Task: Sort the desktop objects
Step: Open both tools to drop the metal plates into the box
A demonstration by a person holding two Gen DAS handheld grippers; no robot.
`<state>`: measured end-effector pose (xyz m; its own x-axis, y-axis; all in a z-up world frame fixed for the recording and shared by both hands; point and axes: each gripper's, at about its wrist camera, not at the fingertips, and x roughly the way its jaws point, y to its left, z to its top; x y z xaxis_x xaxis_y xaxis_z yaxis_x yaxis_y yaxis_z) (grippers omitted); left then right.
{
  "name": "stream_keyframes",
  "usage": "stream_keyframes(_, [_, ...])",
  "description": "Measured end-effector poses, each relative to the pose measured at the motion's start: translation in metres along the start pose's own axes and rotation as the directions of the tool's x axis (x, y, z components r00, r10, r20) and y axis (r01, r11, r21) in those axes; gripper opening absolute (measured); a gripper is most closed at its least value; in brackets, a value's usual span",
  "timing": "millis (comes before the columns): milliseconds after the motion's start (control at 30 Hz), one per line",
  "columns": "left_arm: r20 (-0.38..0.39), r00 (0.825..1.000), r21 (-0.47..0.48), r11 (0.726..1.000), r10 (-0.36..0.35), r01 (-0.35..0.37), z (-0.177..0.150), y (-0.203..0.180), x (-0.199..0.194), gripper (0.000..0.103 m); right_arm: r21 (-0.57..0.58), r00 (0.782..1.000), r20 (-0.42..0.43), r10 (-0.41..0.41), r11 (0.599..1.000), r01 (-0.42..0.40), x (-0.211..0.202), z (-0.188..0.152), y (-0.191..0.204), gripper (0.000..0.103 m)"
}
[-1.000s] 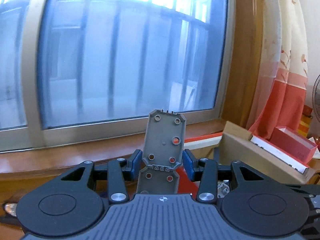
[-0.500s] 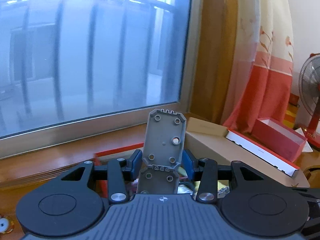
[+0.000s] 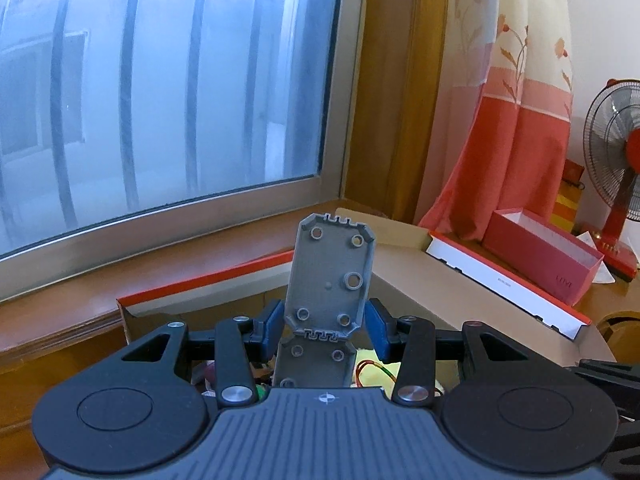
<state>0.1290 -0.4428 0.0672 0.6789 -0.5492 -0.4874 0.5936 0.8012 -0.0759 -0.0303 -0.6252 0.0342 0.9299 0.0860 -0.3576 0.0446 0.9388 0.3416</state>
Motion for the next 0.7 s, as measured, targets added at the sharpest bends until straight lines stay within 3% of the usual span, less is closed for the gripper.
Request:
stream_keyframes(200, [-0.016,1.0,-0.009,1.0,-0.002,0.002,-0.002,0.0,0.004,0.046,0.004,1.0,-0.011,-0.011,1.0,0.011,0.0,-0.003,0.0,0.049])
stream_keyframes(700, [0.001,1.0,-0.027,1.0,0.008,-0.008,-0.007,0.004,-0.017,0.075,0.033,1.0,-0.006,-0.027,0.999,0.028,-0.01,-0.006,0.006,0.072])
